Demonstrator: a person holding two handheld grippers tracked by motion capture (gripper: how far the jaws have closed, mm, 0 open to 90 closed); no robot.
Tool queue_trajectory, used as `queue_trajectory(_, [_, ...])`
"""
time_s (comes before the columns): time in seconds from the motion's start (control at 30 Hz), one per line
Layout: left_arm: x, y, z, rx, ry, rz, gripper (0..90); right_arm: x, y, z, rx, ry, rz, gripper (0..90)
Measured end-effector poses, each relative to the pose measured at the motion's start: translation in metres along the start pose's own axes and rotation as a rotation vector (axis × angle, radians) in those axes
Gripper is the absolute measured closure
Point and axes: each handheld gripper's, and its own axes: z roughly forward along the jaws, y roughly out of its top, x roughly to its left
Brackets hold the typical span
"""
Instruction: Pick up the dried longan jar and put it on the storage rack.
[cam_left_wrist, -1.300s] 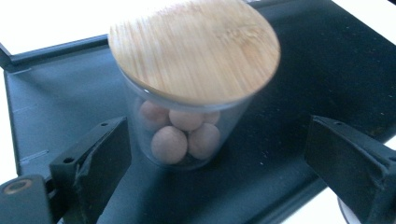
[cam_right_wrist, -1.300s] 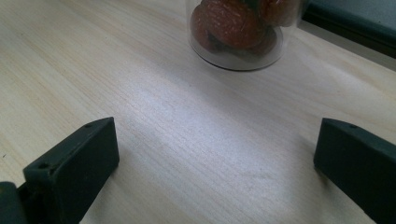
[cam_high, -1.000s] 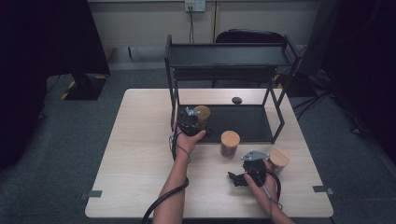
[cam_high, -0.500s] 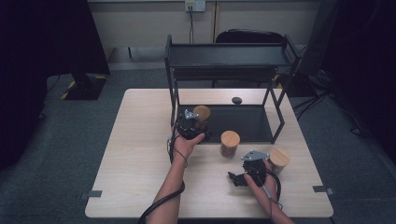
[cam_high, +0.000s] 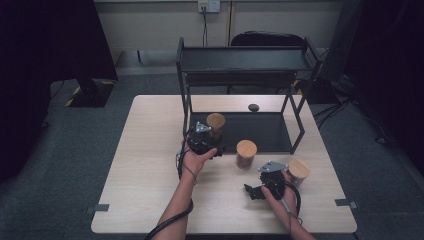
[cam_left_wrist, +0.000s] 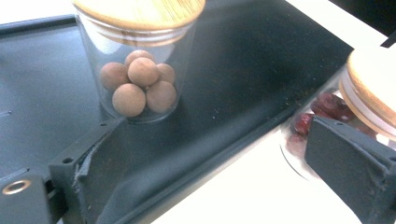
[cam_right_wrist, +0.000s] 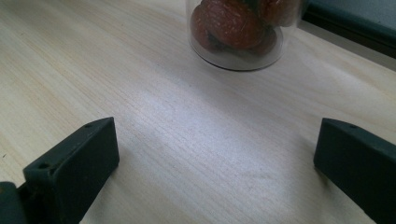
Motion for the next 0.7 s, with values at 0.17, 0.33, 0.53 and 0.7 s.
queue_trajectory(0.17, [-0.002, -0.006, -0.005, -0.001, -0.02, 0.015, 6.5, 0.0, 0.0, 0.0, 0.0, 0.0, 0.0, 0.0])
queue_trajectory(0.33, [-0.003, -0.013, -0.012, -0.015, -0.037, 0.013, 6.5, 0.0, 0.0, 0.0, 0.0, 0.0, -0.001, 0.0])
queue_trajectory(0.53, [-0.002, -0.023, -0.018, -0.011, -0.042, 0.018, 6.4, 0.0, 0.0, 0.0, 0.0, 0.0, 0.0, 0.0])
queue_trajectory(0.7, [-0.004, -0.028, -0.023, -0.018, -0.047, 0.02, 6.4, 0.0, 0.0, 0.0, 0.0, 0.0, 0.0, 0.0])
